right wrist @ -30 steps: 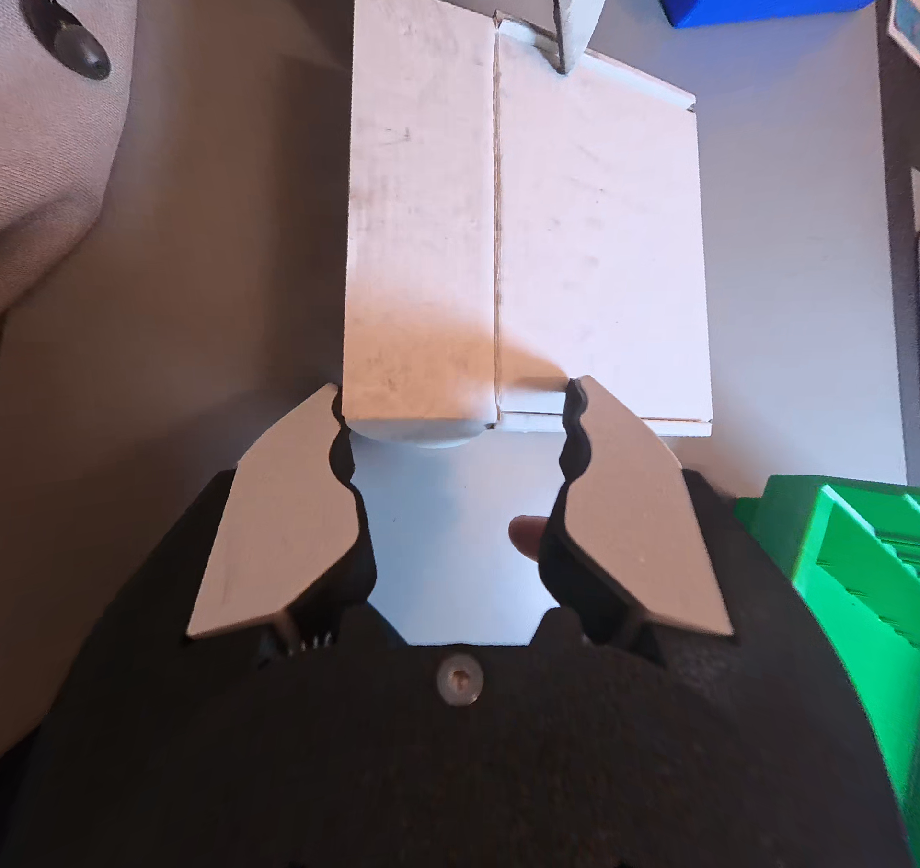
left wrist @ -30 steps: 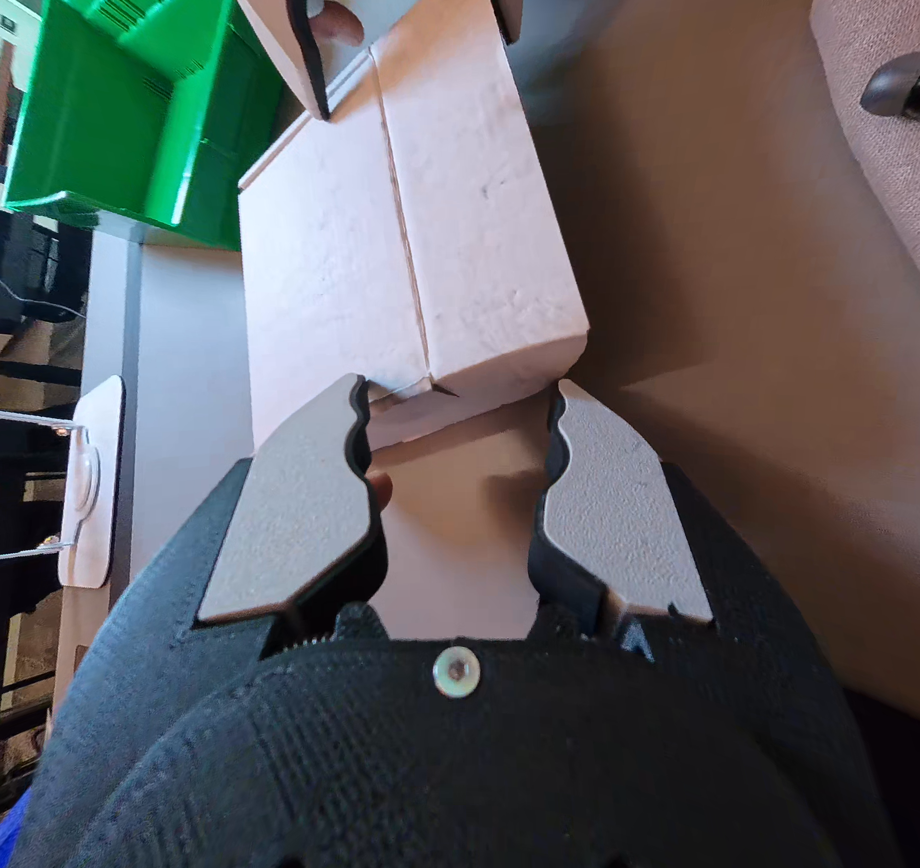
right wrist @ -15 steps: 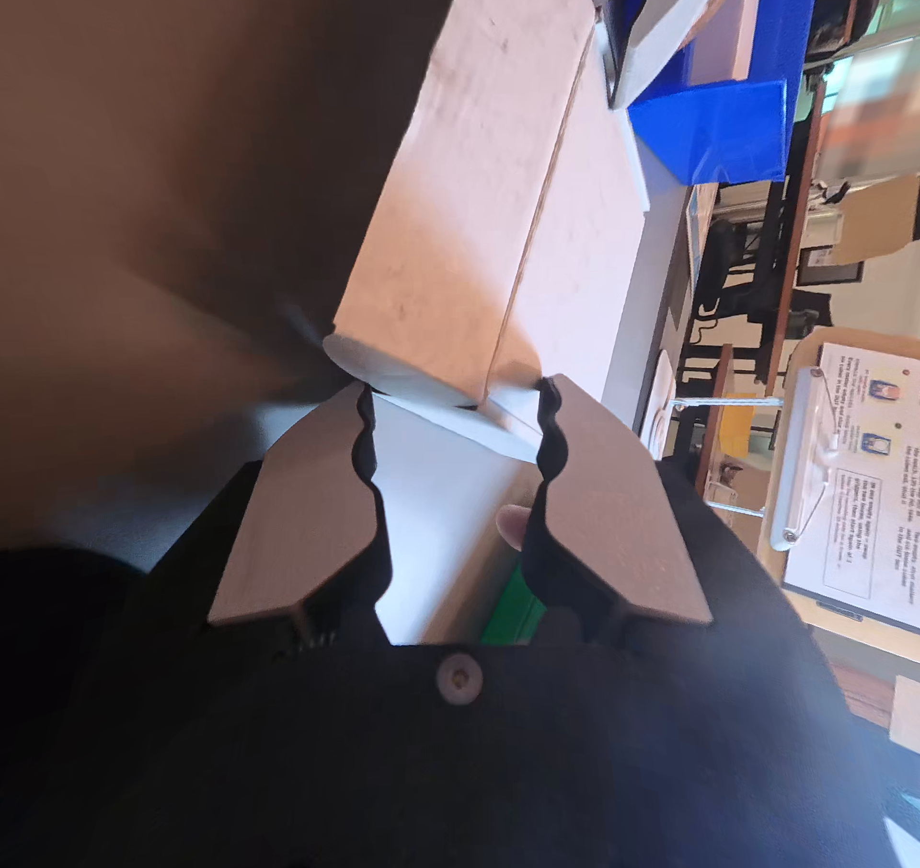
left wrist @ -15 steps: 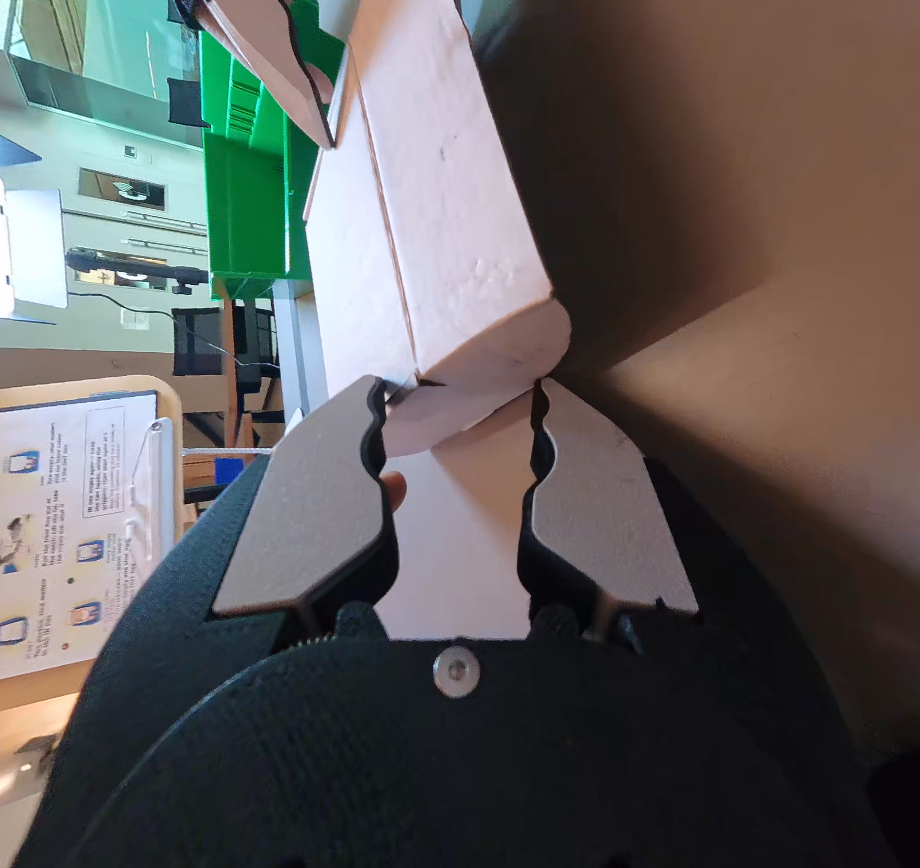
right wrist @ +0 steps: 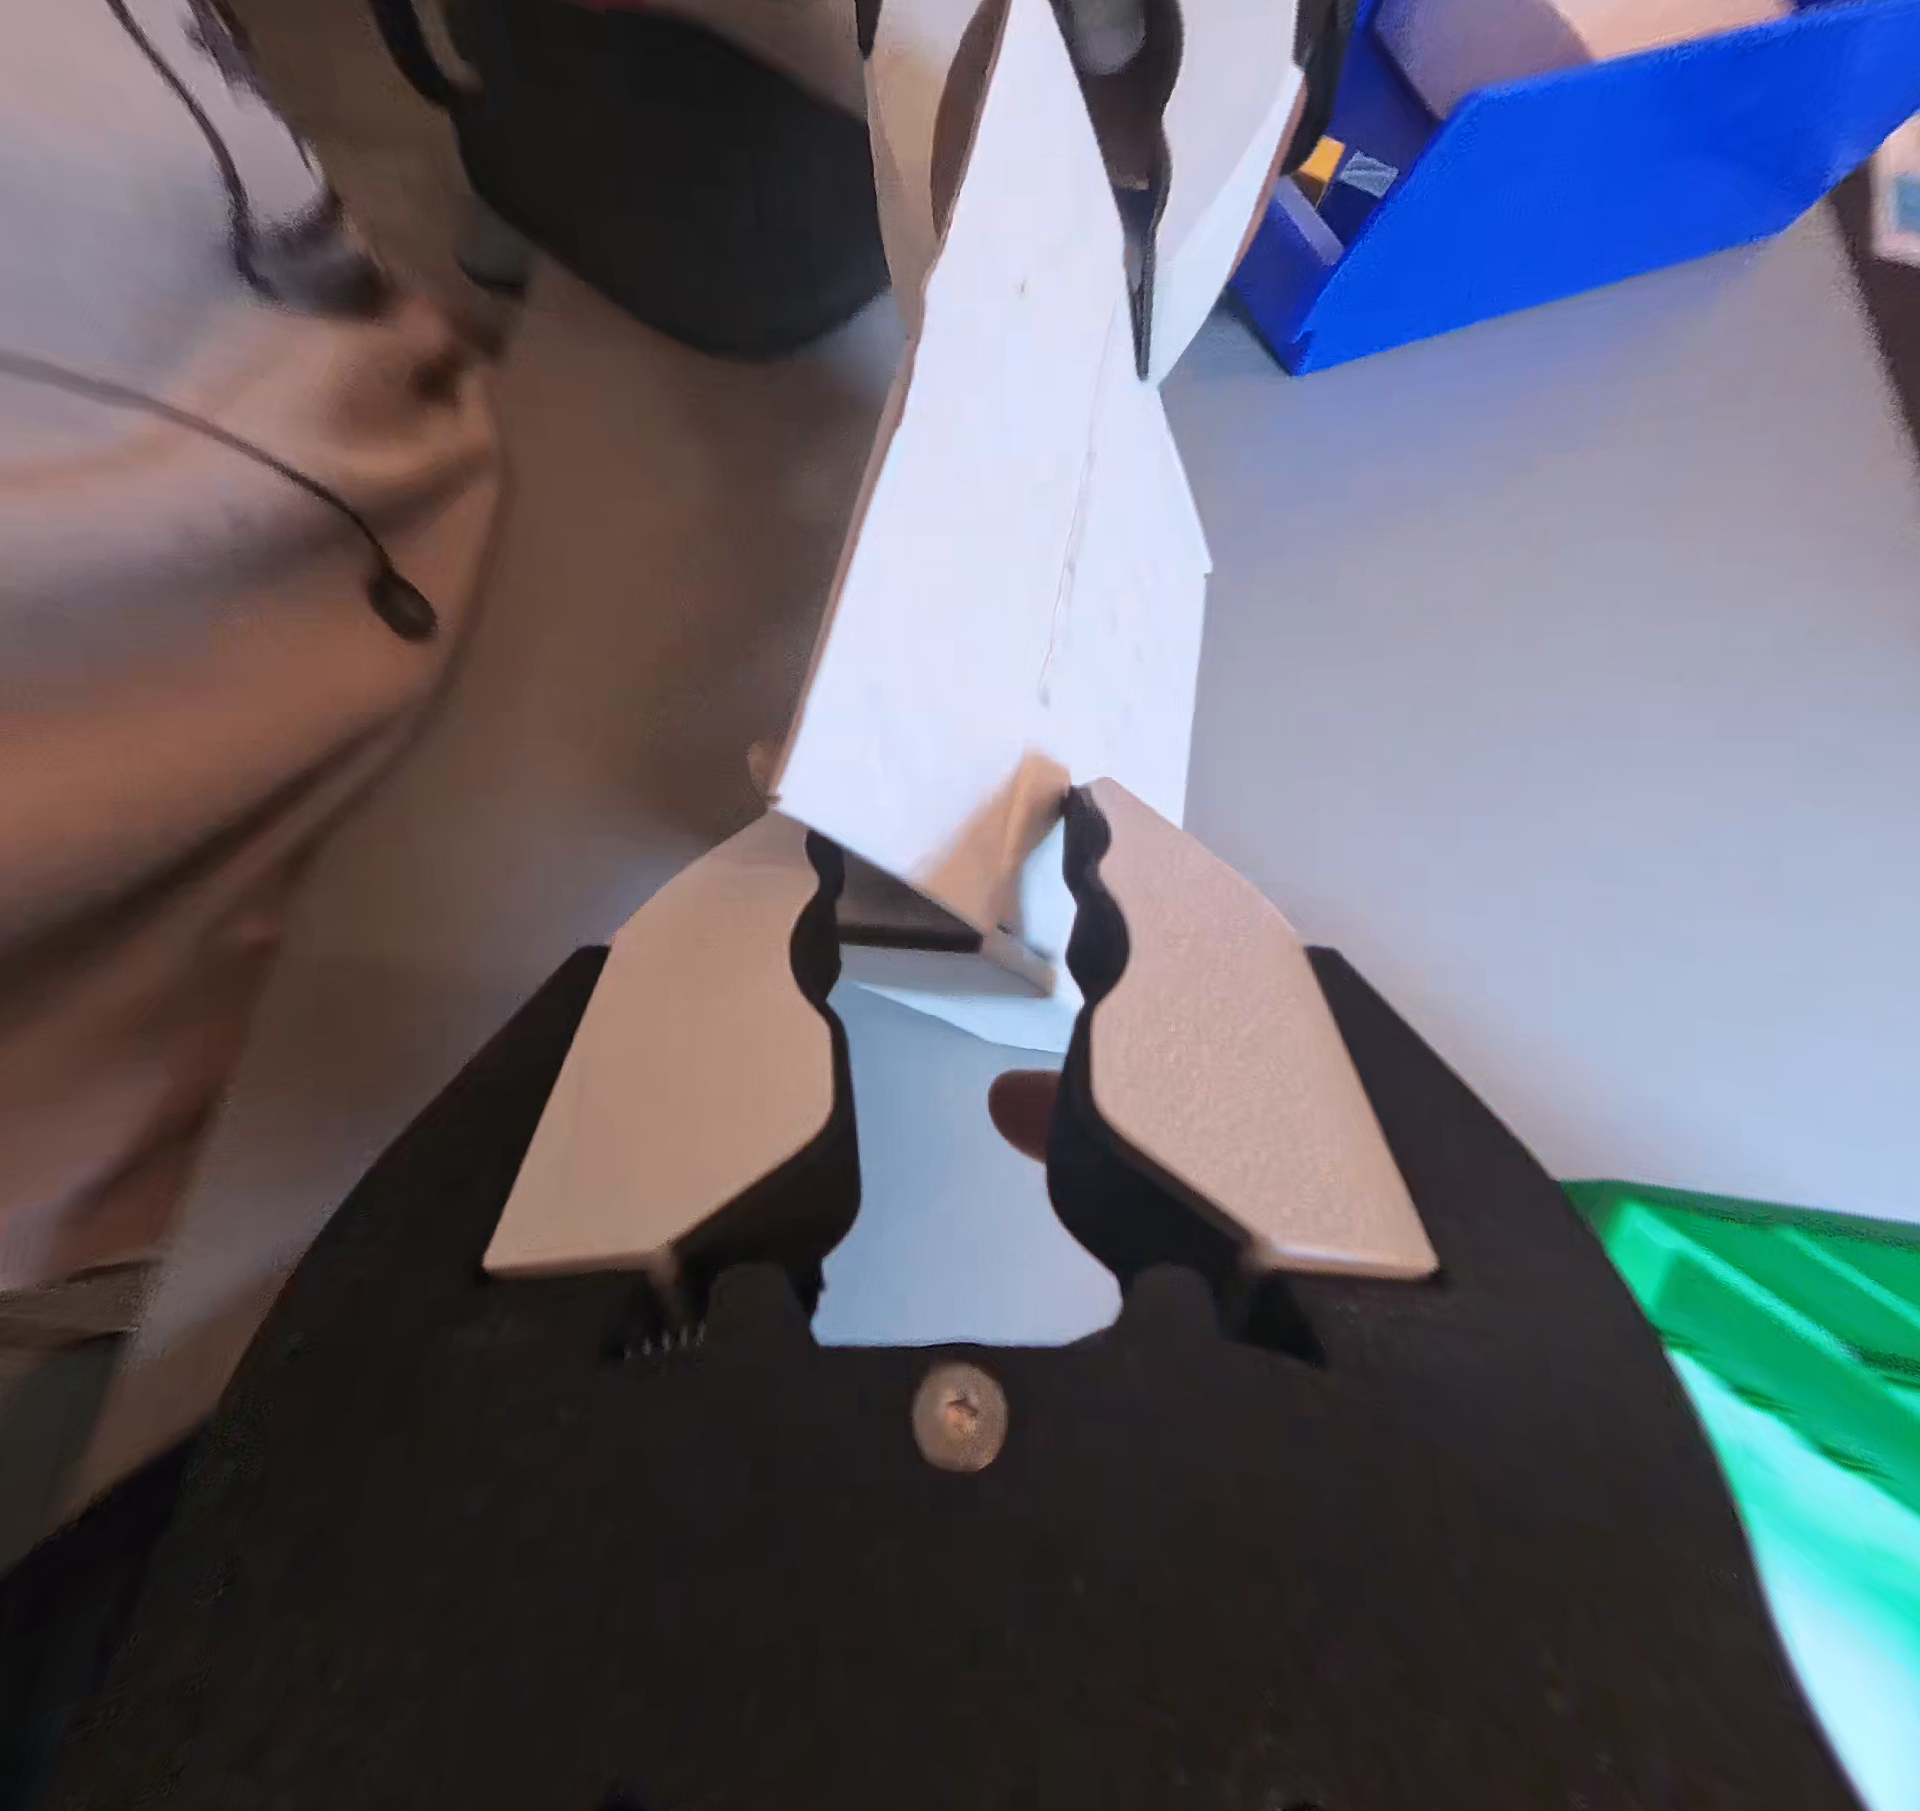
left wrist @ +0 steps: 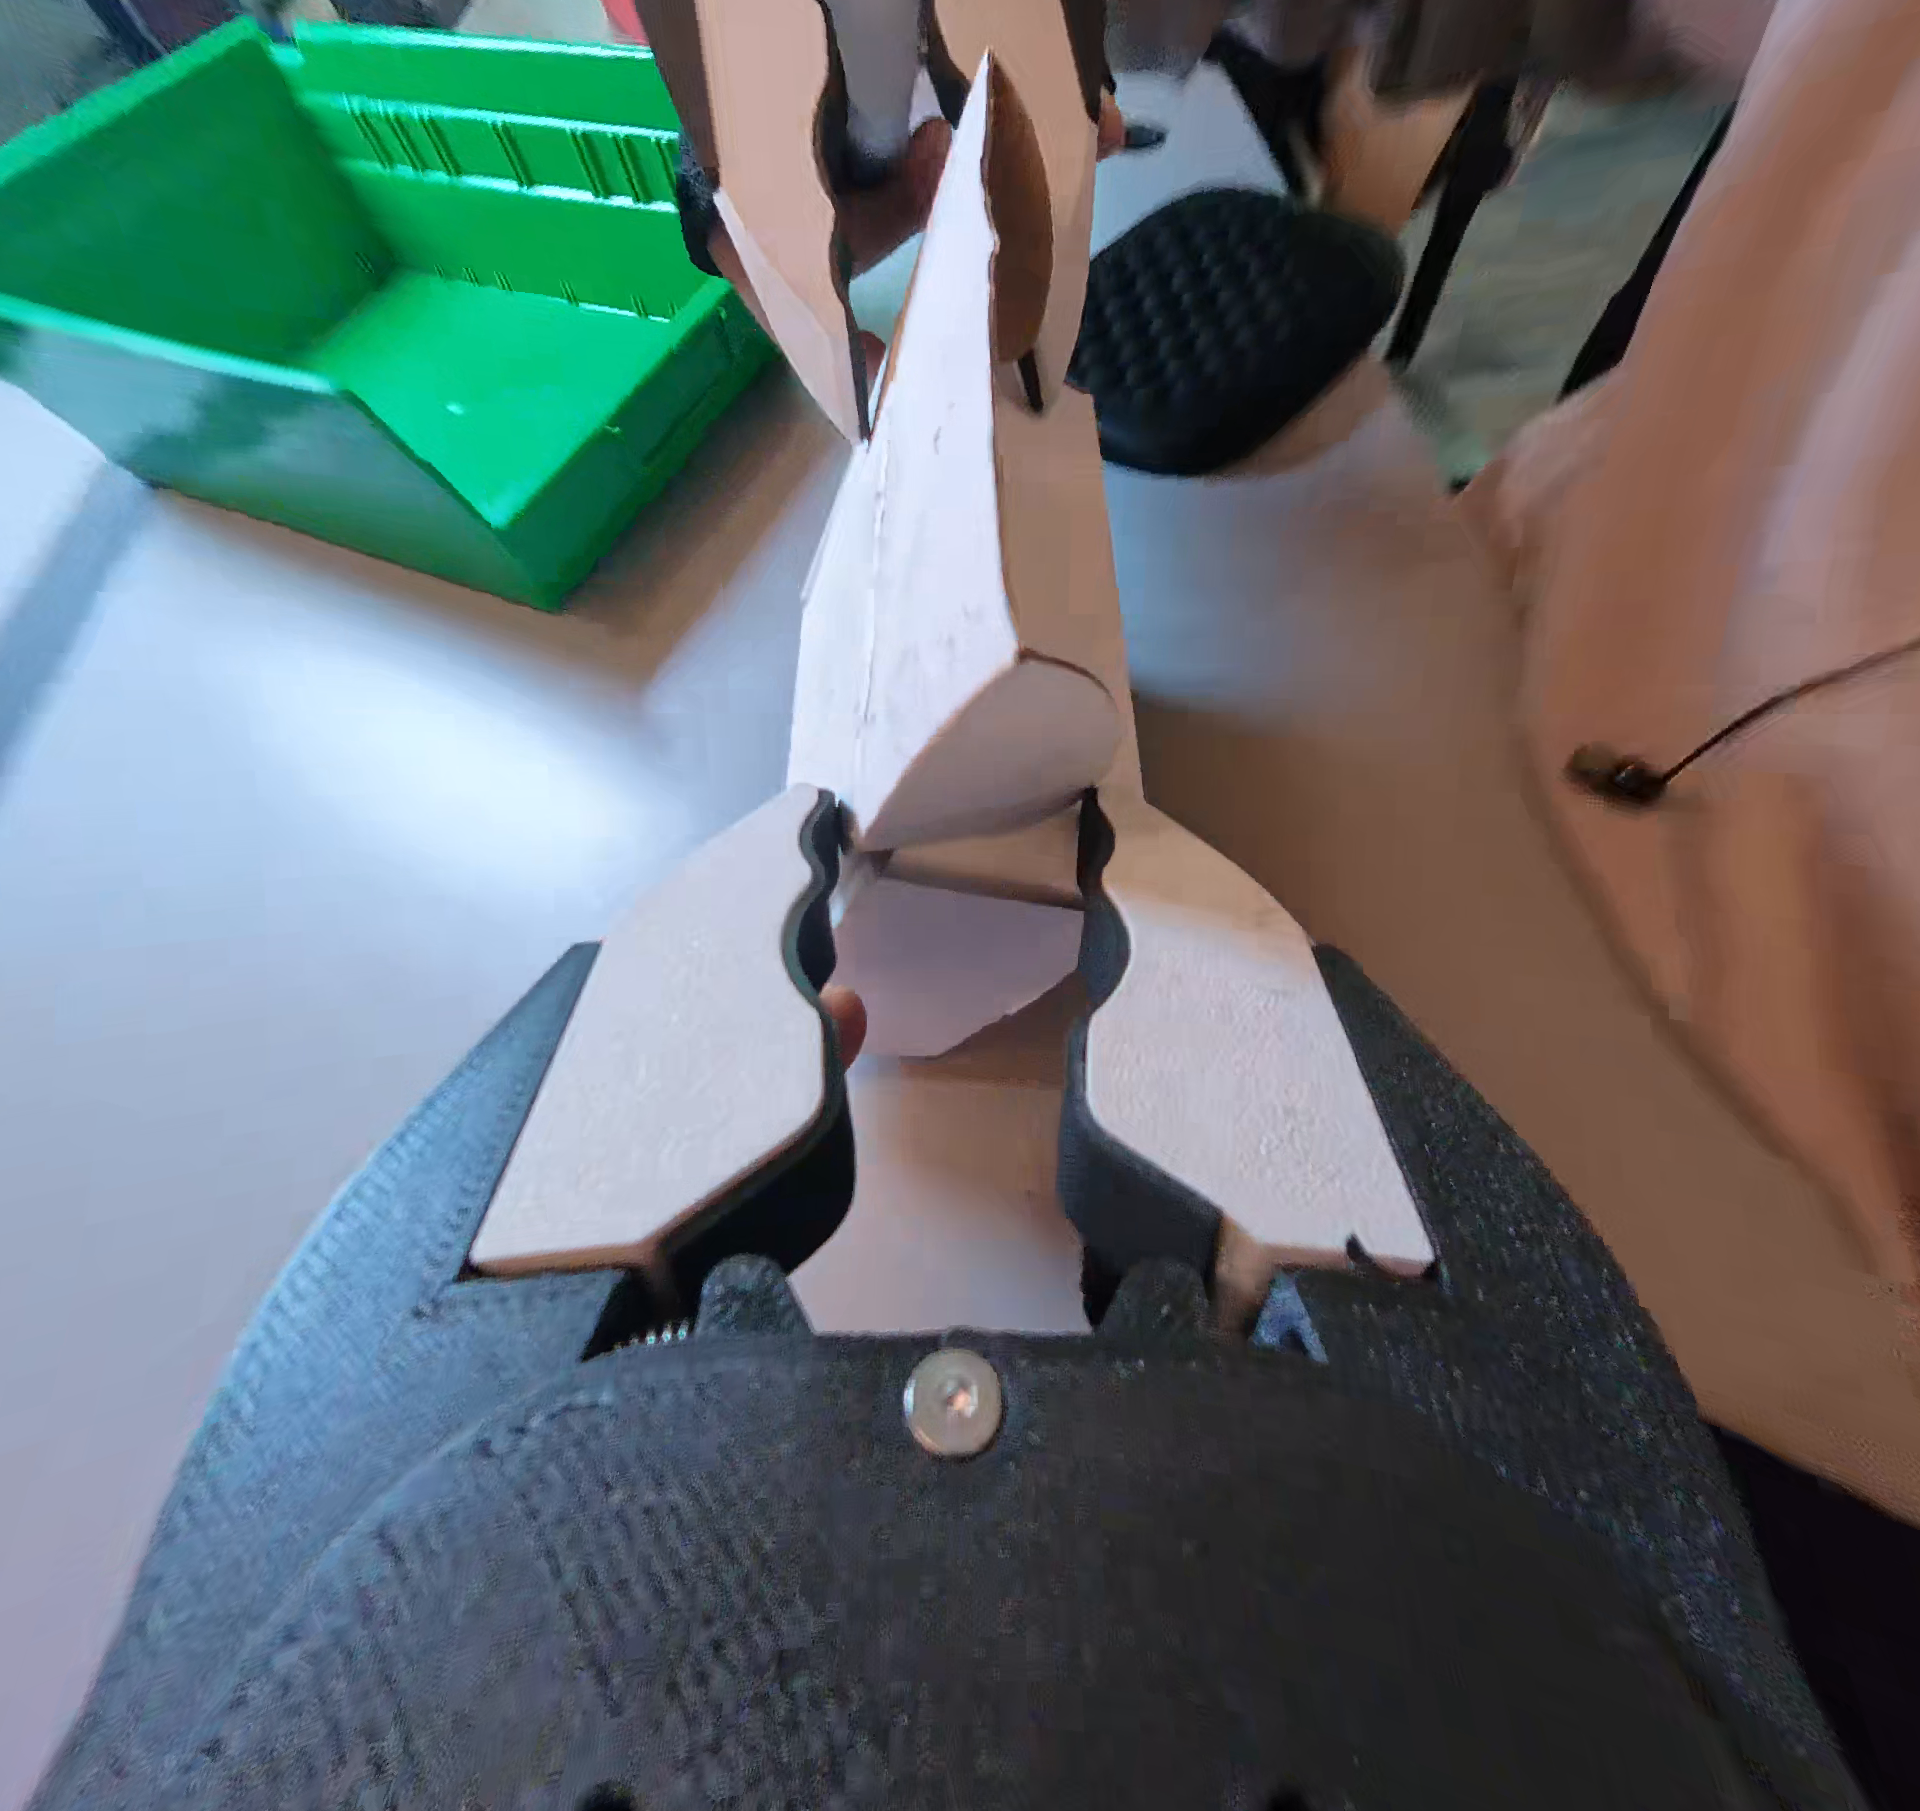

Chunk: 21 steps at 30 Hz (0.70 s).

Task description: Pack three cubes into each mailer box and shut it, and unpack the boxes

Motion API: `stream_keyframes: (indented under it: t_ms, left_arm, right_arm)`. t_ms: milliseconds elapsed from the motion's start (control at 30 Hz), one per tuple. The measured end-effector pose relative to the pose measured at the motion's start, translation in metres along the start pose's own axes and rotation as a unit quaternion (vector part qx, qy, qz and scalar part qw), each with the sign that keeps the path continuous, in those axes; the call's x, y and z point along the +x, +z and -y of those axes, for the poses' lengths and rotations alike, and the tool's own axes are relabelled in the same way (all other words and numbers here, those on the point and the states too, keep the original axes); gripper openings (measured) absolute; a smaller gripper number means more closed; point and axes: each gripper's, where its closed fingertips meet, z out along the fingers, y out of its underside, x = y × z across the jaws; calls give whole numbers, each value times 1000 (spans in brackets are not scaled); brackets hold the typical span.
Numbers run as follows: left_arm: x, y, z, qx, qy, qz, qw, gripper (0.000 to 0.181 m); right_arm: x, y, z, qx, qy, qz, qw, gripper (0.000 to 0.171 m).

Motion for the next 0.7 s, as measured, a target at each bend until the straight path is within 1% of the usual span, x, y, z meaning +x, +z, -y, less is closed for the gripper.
stream_keyframes:
  t_ms: [33,167,267,400,467,567,700]
  left_arm:
    - [-5,-2,1,10,-38,-12,999,43]
    - [-21,-3,-2,49,-149,-37,987,43]
    - [-27,-3,-4,73,-183,-38,980,43]
    - [-30,-10,-5,65,-151,-9,986,45]
    - [-31,-18,4,73,-125,10,989,45]
    - [-31,-30,20,78,-87,33,993,44]
    - [-30,-39,27,55,-41,40,997,43]
  right_arm:
    - [4,-2,2,14,31,14,999,39]
    - [23,-6,0,63,101,30,992,39]
    - [30,-10,1,96,120,25,988,42]
    - [34,-22,10,116,111,0,987,42]
    - [37,-26,11,101,96,-26,990,40]
    - [35,-31,14,90,75,-33,993,39]
    - [40,-42,17,99,80,-37,991,39]
